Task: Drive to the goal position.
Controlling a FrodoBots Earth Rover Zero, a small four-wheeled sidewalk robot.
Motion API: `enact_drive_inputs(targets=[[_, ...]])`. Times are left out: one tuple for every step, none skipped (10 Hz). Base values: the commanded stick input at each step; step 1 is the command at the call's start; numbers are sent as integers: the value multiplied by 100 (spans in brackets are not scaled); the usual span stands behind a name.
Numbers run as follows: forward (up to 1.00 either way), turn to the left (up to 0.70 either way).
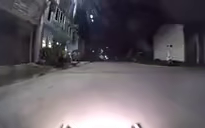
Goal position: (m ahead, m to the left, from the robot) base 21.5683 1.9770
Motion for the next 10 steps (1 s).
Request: enact_drive_inputs(targets=[[85, 0], [85, 0], [85, 0], [85, 0], [85, 0], [85, 0], [85, 0], [85, 0], [85, 0], [85, 0]])
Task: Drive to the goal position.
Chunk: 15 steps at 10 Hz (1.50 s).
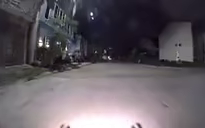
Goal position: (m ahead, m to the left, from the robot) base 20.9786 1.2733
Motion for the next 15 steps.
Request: enact_drive_inputs(targets=[[85, 0], [85, 0], [85, 0], [85, -22], [85, -34], [85, -34], [85, -34], [85, -13], [85, 0], [85, 0], [85, 0], [85, 0], [85, 0], [85, 0], [85, 0]])
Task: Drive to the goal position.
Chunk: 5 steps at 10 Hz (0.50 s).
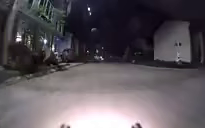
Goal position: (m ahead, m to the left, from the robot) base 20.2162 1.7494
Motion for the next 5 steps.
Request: enact_drive_inputs(targets=[[85, 0], [85, 0], [85, 0], [85, 0], [85, 0]])
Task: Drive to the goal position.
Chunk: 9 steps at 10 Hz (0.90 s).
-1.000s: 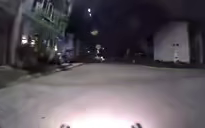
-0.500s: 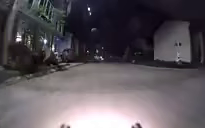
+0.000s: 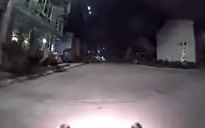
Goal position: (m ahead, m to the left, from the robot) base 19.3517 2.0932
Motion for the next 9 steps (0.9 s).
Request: enact_drive_inputs(targets=[[85, 0], [85, 0], [85, 0], [85, 0], [85, 0], [85, 0], [85, 0], [85, 0], [85, 0]])
